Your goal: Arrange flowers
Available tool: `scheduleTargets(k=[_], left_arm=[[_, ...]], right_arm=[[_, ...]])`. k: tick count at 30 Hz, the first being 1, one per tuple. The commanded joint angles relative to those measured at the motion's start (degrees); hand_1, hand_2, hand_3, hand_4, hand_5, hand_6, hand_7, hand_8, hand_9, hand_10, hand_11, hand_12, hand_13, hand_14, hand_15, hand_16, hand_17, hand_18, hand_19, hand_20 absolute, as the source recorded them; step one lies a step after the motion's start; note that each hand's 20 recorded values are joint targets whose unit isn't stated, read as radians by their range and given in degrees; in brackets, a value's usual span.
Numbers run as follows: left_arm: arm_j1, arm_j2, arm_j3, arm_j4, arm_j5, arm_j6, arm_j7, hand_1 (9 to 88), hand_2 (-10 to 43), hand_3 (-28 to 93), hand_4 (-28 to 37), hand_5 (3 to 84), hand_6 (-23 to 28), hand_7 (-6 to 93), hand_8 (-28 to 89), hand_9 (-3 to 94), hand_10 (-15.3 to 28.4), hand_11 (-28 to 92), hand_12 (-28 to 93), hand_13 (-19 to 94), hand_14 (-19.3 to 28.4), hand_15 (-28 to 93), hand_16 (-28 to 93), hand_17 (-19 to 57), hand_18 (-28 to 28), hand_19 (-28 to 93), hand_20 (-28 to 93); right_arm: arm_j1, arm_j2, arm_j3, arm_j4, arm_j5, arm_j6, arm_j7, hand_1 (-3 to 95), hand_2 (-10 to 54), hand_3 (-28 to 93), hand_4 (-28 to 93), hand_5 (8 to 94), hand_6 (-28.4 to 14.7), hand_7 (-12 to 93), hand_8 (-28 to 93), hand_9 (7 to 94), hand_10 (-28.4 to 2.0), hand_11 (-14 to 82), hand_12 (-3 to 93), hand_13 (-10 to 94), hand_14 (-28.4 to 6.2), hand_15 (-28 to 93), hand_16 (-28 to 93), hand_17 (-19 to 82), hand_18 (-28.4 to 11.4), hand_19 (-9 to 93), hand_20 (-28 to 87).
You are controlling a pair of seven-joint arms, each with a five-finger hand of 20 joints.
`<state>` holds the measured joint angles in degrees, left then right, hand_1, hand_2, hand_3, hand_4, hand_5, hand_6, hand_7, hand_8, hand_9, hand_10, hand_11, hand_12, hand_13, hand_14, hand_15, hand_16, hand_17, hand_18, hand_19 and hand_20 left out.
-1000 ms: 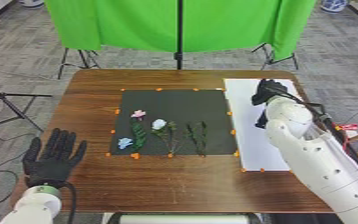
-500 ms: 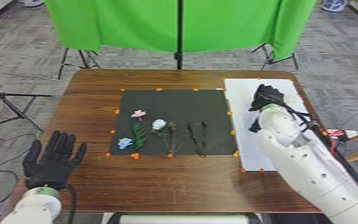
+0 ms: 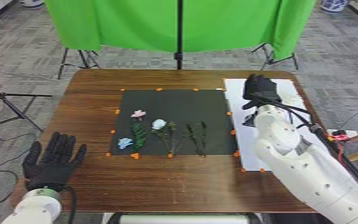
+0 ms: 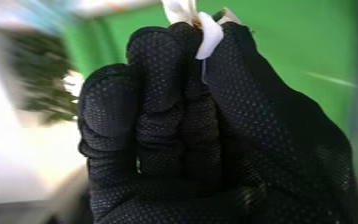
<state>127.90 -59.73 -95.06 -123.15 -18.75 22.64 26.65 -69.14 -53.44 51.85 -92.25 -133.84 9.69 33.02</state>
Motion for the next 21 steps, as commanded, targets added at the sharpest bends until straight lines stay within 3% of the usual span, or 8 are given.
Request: scheduleTargets(k=[1, 3, 13, 17, 21], left_arm=[[0.4, -0.34, -0.23, 0.29, 0.62, 0.33, -0.17, 27.7, 13.5, 76, -28.3, 43.2, 7.1, 27.0, -14, 40.6, 14.9, 35, 14, 33, 15.0, 51, -7, -4.5, 14.8, 41, 18], [0.4, -0.28, -0.16, 0.15, 1.53, 1.24, -0.19, 27.7, 13.6, 76, -28.3, 43.2, 7.1, 27.0, -14, 40.6, 14.9, 35, 14, 33, 14.9, 51, -7, -4.5, 14.8, 41, 18], [0.8, -0.26, -0.49, 0.12, 1.41, 0.78, -0.84, 27.7, 13.6, 76, -28.3, 43.4, 7.2, 26.9, -14, 40.7, 15.0, 35, 14, 33, 15.0, 51, -7, -4.6, 14.9, 41, 18], [0.6, -0.43, -0.56, -0.03, 1.39, 2.34, -1.60, 27.7, 13.7, 76, -28.3, 43.5, 7.3, 26.8, -14, 40.6, 15.1, 35, 14, 33, 15.1, 51, -7, -4.6, 15.0, 41, 18], [0.5, -0.33, -0.48, 0.15, 1.56, 1.95, -1.61, 27.7, 13.8, 76, -28.3, 43.8, 7.5, 26.7, -14, 40.7, 15.1, 35, 14, 33, 15.2, 51, -7, -4.6, 15.0, 41, 18]], right_arm=[[2.3, 0.0, -5.0, -8.6, -1.3, -2.4, -7.5, 66.6, -9.5, 68, -28, 70.5, -0.5, 39, 14, 82.5, -10.0, 15.6, 48.2, 74, -3.4, 43, 48, 50, -14.5, 83, 30], [2.3, 0.0, -6.7, -9.7, -2.4, -3.9, -9.9, 65.7, -9.5, 69, -28, 70.0, -0.4, 40, 14, 82.3, -9.9, 15.8, 48.2, 74, -3.4, 43, 47, 50, -14.5, 83, 30], [5.4, -3.5, -14.2, -5.4, -3.8, -8.4, -13.3, 65.4, -9.5, 69, -28, 69.3, -0.2, 41, 14, 81.9, -9.9, 16.4, 47.9, 73, -3.5, 44, 47, 49, -14.9, 83, 31], [4.3, -3.0, -14.9, -7.7, -3.5, -9.4, -13.2, 65.4, -9.5, 69, -28, 69.2, -0.1, 41, 14, 81.9, -9.9, 16.5, 47.9, 73, -3.5, 44, 46, 49, -15.0, 83, 31], [2.8, -1.8, -15.0, -10.3, -3.8, -10.1, -12.3, 65.4, -9.5, 69, -27, 69.1, -0.1, 41, 14, 81.9, -9.9, 16.6, 47.9, 73, -3.6, 44, 47, 48, -15.3, 83, 31]])
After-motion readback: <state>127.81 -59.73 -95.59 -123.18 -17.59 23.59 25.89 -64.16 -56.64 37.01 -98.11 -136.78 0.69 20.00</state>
